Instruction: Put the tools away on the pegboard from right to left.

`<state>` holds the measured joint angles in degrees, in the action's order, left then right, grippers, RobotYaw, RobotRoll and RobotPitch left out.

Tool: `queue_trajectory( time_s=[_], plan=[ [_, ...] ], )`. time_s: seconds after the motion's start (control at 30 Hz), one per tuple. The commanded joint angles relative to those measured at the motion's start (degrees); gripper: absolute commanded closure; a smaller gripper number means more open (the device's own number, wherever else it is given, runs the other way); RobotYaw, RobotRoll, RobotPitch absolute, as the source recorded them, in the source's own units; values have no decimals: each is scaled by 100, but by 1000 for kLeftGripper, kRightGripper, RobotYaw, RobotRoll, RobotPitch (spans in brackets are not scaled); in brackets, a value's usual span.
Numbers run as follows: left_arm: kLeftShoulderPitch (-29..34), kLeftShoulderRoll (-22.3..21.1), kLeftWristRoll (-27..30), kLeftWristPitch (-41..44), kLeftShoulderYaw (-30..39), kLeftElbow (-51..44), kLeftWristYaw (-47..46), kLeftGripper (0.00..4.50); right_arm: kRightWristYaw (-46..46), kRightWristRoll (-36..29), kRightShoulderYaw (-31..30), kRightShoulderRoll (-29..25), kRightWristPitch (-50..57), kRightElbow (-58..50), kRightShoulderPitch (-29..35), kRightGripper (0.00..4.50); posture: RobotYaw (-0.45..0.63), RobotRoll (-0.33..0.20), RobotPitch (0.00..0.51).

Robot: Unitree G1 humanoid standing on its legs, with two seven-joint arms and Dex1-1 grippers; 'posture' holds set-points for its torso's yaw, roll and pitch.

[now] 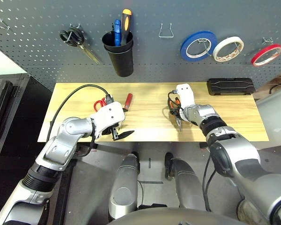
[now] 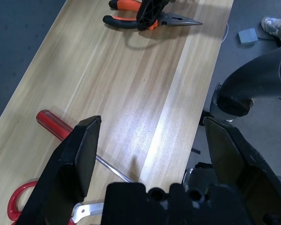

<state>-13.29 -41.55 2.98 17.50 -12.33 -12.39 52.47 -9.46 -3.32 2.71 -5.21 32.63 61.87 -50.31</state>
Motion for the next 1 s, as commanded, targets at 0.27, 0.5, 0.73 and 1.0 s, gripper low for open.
queue_trajectory(
  time_s=[0.27, 0.5, 0.73, 1.0],
  plan=[
    [215, 614, 973, -398, 751, -266, -69, 0, -767, 312, -553, -542, -549, -2238, 1349, 2010, 345, 0, 302],
    [27, 1158, 1957, -236, 1387, -685, -347, 0, -991, 450, -709, -901, -1003, -3495, 2074, 2010, 340, 0, 290],
    [-73, 1253, 2548, 51, 1721, -1045, -665, 0, -1049, 529, -682, -1118, -1669, -3968, 2486, 2010, 342, 0, 277],
    [-315, 1331, 2934, 222, 1965, -1349, -1117, 0, -1139, 536, -598, -1367, -2534, -4317, 2837, 2010, 354, 0, 267]
  ],
)
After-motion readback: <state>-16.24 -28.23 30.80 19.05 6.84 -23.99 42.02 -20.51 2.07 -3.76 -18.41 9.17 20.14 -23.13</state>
